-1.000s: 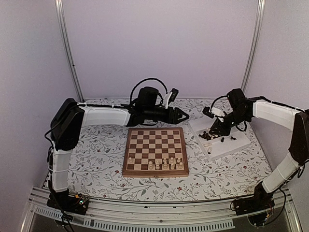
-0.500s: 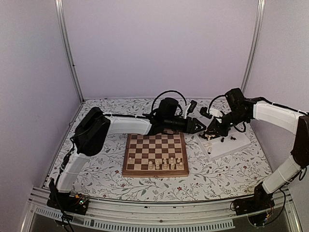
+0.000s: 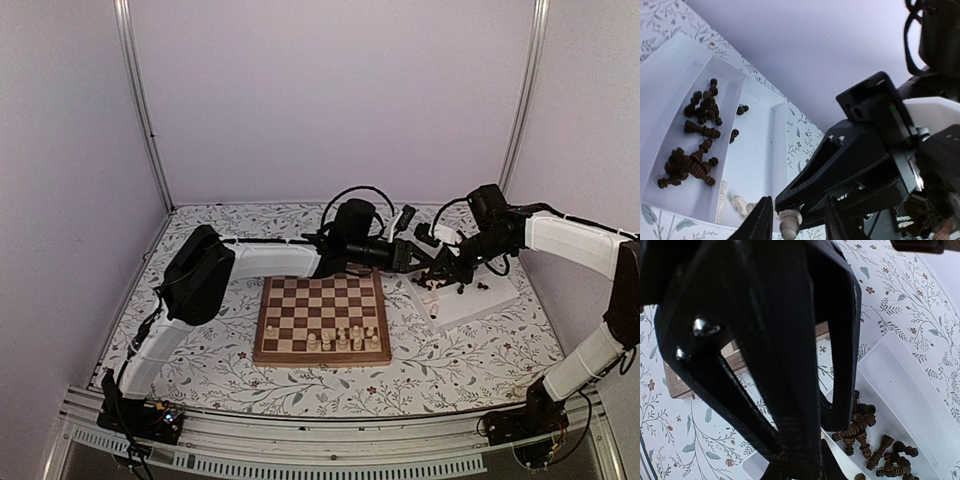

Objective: Set up the chess pieces on the board
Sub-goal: Place the chess piece on the chessboard.

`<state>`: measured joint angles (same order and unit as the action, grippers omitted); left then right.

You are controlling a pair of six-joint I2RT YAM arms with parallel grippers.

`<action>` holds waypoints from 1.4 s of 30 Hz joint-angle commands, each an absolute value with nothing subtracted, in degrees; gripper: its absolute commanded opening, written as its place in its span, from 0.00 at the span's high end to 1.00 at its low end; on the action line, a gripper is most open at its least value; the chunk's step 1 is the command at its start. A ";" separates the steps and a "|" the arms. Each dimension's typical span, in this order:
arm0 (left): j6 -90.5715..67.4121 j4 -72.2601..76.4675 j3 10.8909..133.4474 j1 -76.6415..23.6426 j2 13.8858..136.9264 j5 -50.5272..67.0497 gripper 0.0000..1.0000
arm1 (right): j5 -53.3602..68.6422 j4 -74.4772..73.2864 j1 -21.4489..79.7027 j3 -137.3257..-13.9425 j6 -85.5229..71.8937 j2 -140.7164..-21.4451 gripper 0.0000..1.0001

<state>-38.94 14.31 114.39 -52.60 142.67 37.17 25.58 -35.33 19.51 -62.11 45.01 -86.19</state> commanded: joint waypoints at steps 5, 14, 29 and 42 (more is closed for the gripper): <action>-39.95 13.16 115.55 -52.56 144.30 37.58 0.65 | 24.88 -33.26 19.94 -61.47 44.72 -83.28 0.99; -41.00 15.57 115.40 -52.47 144.90 40.48 0.92 | 24.26 -33.05 19.95 -61.63 44.16 -83.91 0.96; -42.30 20.21 112.49 -51.87 143.95 41.84 1.00 | 19.31 -34.64 18.19 -57.62 42.74 -83.77 0.67; -42.62 22.33 109.56 -51.00 141.43 40.79 1.00 | 21.17 -35.05 16.72 -56.70 42.95 -82.11 0.95</action>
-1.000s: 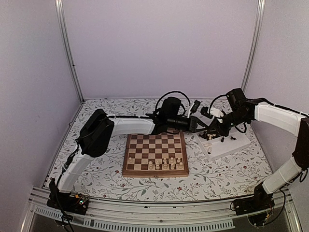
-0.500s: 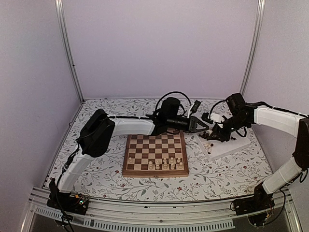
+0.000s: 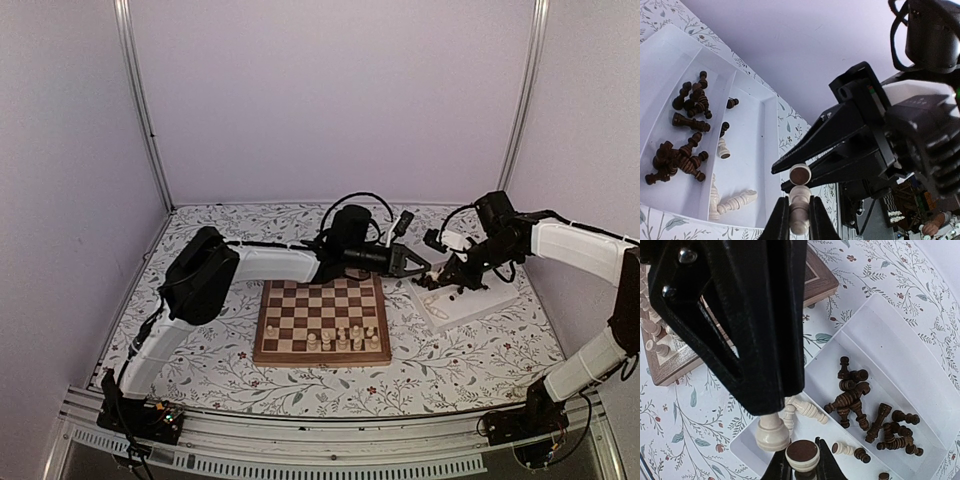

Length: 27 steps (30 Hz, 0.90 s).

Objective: Set up the chess pieces on the board
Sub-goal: Place the chess piece on the chessboard.

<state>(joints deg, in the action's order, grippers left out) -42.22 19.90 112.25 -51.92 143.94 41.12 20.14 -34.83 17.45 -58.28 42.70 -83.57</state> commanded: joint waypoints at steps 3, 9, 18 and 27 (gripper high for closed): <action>-41.80 23.01 105.52 -49.73 137.75 40.11 1.00 | 23.43 -34.94 15.12 -54.83 43.05 -81.83 0.96; -28.75 9.16 94.23 -46.95 122.10 35.08 1.00 | 26.28 -29.65 13.63 -50.30 40.62 -80.72 0.96; -4.60 -27.81 82.53 -46.98 97.98 12.74 1.00 | 26.37 -23.20 13.30 -48.54 37.74 -81.56 0.95; -3.92 -37.13 68.60 -48.92 83.38 4.51 1.00 | 25.68 -21.74 13.36 -47.93 37.85 -83.05 0.94</action>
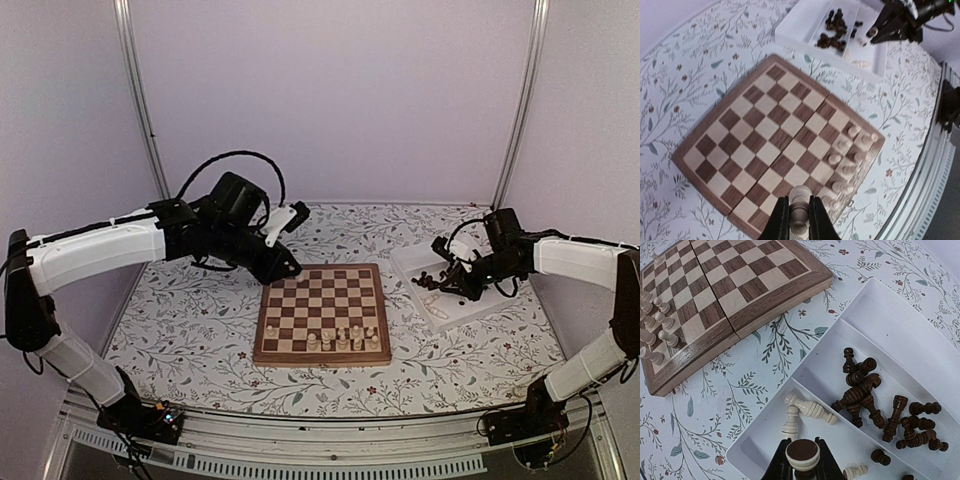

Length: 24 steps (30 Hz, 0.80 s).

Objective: Set up the chess pieces on the board
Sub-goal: Place the chess piece on the chessboard.

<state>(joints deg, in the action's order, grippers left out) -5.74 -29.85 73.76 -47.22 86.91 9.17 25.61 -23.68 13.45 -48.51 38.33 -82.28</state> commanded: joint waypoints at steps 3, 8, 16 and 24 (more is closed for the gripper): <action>-4.26 -35.38 64.49 -50.33 82.03 5.08 1.00 | 25.35 -21.37 13.35 -47.52 38.29 -82.50 0.94; -5.38 -32.39 61.17 -53.23 83.92 5.28 1.00 | 25.39 -21.27 13.39 -47.22 38.47 -81.55 0.94; -5.14 -29.32 60.14 -55.93 88.81 3.15 0.98 | 25.50 -21.36 13.44 -47.03 38.41 -80.62 0.94; -4.71 -28.77 61.52 -56.99 92.24 3.99 0.96 | 25.58 -21.45 13.44 -47.02 38.58 -80.68 0.93</action>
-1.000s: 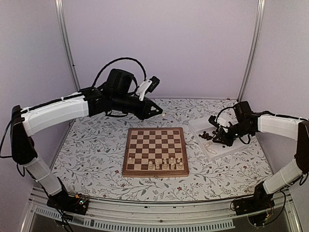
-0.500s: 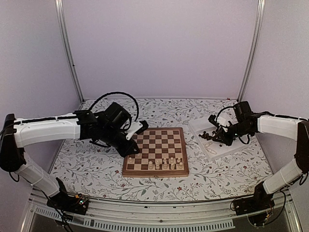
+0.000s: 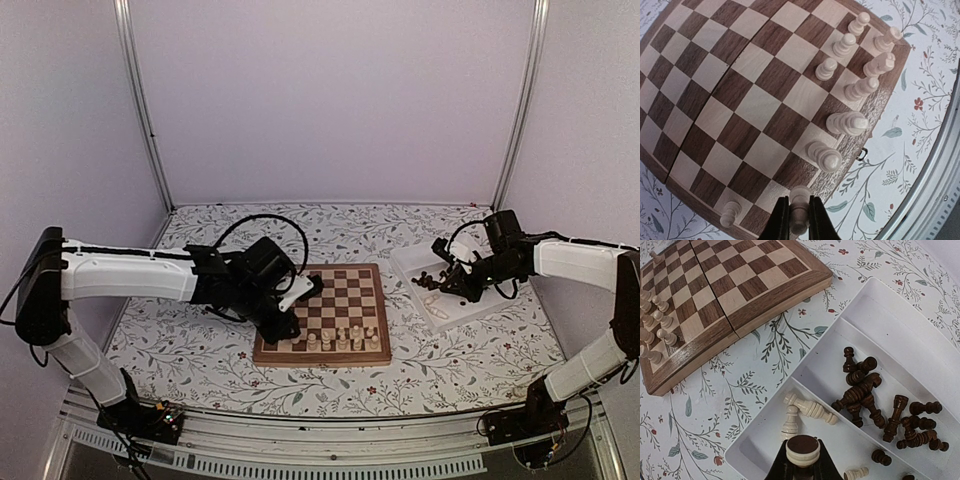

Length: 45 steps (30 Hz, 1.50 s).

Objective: Set up the chess pieces on the board
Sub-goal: Place the chess piece on the chessboard.

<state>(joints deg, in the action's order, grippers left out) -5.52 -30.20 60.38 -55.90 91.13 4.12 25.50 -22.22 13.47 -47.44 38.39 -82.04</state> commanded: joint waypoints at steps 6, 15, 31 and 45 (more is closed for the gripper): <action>-5.17 -28.12 61.13 -57.38 93.60 4.46 0.93 | 25.65 -21.50 13.51 -47.02 38.67 -80.84 0.93; -5.19 -27.62 61.02 -57.50 95.28 3.35 0.87 | 25.51 -21.61 13.75 -47.02 38.76 -81.08 0.93; -5.73 -27.41 61.04 -57.79 95.95 3.59 0.68 | 25.30 -21.64 14.18 -47.09 38.67 -81.39 0.93; -0.16 -18.71 66.72 -58.07 84.28 -8.76 0.52 | 46.87 -29.47 14.42 -56.40 31.52 -78.62 0.94</action>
<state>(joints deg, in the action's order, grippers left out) -4.01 -29.39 64.99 -57.23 87.55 -5.04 33.50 -25.91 14.00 -50.81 36.29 -79.96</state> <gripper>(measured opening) 0.466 0.097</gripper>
